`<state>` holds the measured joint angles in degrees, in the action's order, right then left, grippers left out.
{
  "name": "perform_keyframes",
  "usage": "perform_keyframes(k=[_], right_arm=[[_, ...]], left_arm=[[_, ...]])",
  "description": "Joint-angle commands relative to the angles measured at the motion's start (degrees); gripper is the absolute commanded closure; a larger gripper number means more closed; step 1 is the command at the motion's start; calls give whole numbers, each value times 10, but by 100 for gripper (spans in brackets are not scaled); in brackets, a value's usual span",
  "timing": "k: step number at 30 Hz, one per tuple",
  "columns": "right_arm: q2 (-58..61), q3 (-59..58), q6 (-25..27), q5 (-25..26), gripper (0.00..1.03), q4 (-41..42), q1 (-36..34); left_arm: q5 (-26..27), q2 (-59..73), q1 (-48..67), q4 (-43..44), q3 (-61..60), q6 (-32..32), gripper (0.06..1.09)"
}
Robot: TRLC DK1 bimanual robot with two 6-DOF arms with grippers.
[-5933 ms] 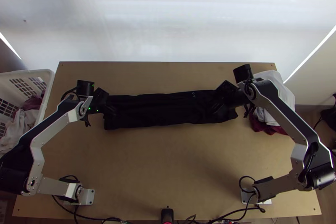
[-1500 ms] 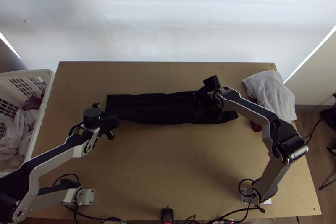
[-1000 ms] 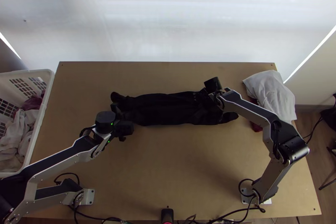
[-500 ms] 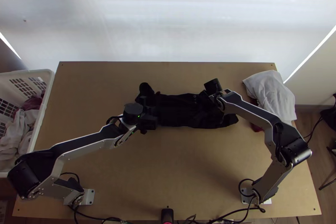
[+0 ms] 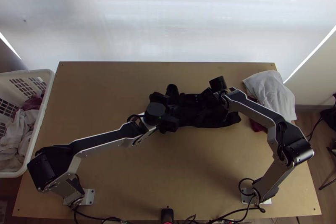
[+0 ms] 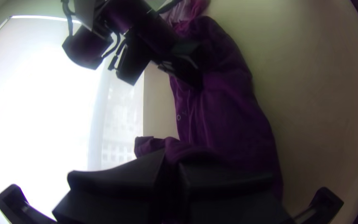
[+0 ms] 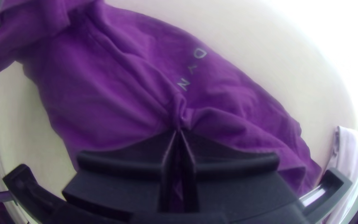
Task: Fold the t-shirt
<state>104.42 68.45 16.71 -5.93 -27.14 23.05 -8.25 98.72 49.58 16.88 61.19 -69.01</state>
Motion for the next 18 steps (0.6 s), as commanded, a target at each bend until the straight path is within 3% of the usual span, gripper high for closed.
perform_keyframes(k=[1, 18], right_arm=[[0, 3, -3, 0, 100, 2, -25], [-155, 29, -18, -43, 100, -82, -49]], left_arm=[[-6, 39, 41, -5, 55, 5, 103], [-17, 58, 43, -2, 81, 6, 103]])
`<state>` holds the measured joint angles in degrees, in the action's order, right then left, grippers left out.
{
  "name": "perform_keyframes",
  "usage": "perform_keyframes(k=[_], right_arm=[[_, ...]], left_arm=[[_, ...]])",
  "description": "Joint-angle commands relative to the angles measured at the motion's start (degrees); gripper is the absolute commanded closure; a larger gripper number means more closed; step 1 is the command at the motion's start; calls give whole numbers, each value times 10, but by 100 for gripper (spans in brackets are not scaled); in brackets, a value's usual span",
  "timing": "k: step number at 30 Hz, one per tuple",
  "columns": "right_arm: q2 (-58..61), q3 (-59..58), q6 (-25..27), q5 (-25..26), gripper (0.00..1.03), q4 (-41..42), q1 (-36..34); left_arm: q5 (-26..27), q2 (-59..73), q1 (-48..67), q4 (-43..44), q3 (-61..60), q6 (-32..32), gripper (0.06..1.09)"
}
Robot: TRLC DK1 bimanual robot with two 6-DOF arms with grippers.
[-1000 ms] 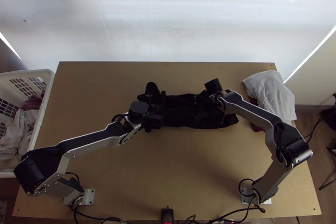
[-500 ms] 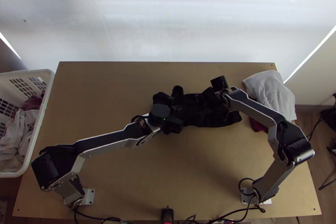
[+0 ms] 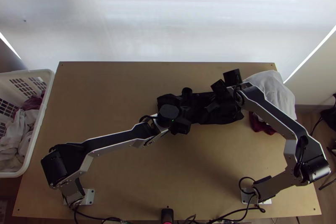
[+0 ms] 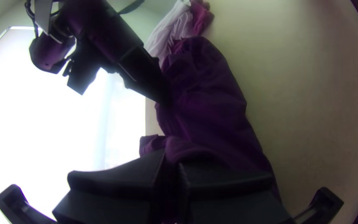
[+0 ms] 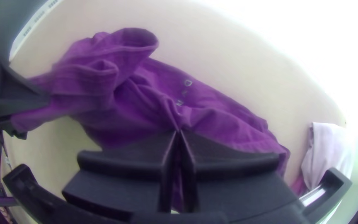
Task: Fold the t-shirt
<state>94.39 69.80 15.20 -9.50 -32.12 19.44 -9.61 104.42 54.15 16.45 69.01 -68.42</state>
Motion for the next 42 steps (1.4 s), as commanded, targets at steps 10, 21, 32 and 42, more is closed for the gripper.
perform_keyframes(k=[10, 21, 32, 42], right_arm=[[-34, -66, -4, -26, 100, -15, -12], [45, -77, -20, -27, 100, 72, 17], [69, -59, -40, -27, 56, 81, 12], [25, -69, -55, -26, 5, 30, 3]], left_arm=[[-6, -12, -8, 4, -13, 4, 103], [-8, -15, 1, 19, 2, 13, 103], [-12, 39, 33, 23, 71, 24, 103], [-14, 45, 33, 27, 80, 26, 103]])
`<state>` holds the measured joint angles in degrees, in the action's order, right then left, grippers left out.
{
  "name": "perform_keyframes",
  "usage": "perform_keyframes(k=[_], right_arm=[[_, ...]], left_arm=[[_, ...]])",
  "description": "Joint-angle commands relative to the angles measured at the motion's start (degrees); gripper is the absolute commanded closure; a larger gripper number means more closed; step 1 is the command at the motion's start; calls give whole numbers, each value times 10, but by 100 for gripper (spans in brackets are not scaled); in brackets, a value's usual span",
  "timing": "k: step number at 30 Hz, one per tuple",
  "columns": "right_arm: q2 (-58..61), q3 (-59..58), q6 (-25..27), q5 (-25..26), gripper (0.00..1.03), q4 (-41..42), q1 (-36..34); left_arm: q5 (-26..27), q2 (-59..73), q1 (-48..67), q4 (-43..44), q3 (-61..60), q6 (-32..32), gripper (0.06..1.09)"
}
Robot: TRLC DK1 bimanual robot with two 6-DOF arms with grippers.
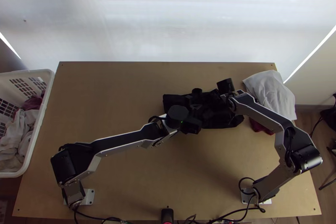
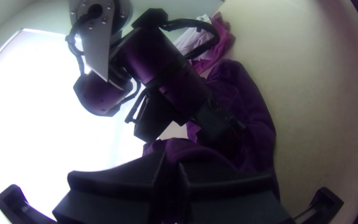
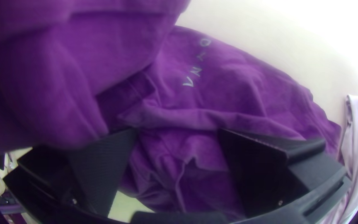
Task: Fold the t-shirt
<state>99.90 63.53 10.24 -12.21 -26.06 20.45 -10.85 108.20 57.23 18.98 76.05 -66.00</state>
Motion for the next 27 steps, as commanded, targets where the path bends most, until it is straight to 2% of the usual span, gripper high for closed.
perform_keyframes(k=[1, 7, 16, 27], right_arm=[[-41, -8, -5, 1, 5, -30, -8], [-99, -7, -2, 1, 5, -35, -23], [-124, -10, 4, 0, 5, -53, -53], [-177, -17, 24, -1, 5, -88, -118]], left_arm=[[-1, 6, 2, 2, 9, 2, 103], [-4, 3, 2, 14, 3, 4, 103], [-7, 4, 6, 27, 0, 5, 103], [-7, 92, 20, 31, 106, 2, 103]])
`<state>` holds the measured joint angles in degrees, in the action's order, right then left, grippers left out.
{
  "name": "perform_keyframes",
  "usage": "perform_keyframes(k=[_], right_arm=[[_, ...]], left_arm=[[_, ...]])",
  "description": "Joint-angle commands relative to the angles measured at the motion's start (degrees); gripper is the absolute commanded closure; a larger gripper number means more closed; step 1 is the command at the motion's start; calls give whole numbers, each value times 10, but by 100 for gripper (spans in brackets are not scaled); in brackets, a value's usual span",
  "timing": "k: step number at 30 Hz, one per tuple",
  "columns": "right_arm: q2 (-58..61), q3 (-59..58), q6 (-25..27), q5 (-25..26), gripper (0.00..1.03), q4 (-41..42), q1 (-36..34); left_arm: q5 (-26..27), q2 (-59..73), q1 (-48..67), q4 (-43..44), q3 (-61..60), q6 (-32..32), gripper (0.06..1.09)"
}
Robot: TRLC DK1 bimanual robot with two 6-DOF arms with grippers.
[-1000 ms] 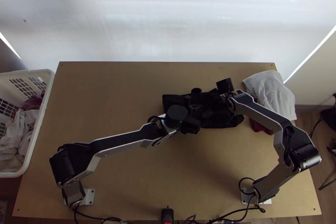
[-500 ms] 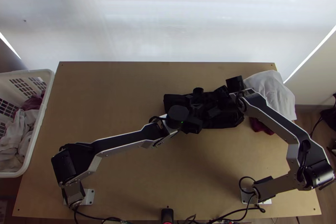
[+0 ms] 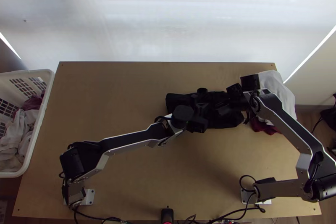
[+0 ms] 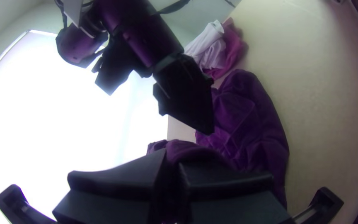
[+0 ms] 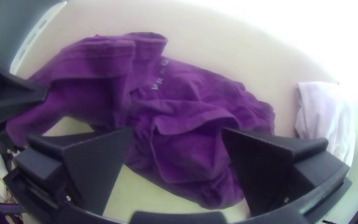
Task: Fold the t-shirt
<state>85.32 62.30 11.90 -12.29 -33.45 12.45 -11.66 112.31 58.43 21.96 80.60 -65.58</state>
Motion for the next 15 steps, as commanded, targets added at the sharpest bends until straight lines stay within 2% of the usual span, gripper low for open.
perform_keyframes(k=[1, 15], right_arm=[[-35, -3, 8, 0, 5, -17, -47], [-55, -8, 21, -8, 5, -39, -132]], left_arm=[[1, 63, 10, 1, 76, -3, 103], [11, 157, 24, -3, 190, 48, 103]])
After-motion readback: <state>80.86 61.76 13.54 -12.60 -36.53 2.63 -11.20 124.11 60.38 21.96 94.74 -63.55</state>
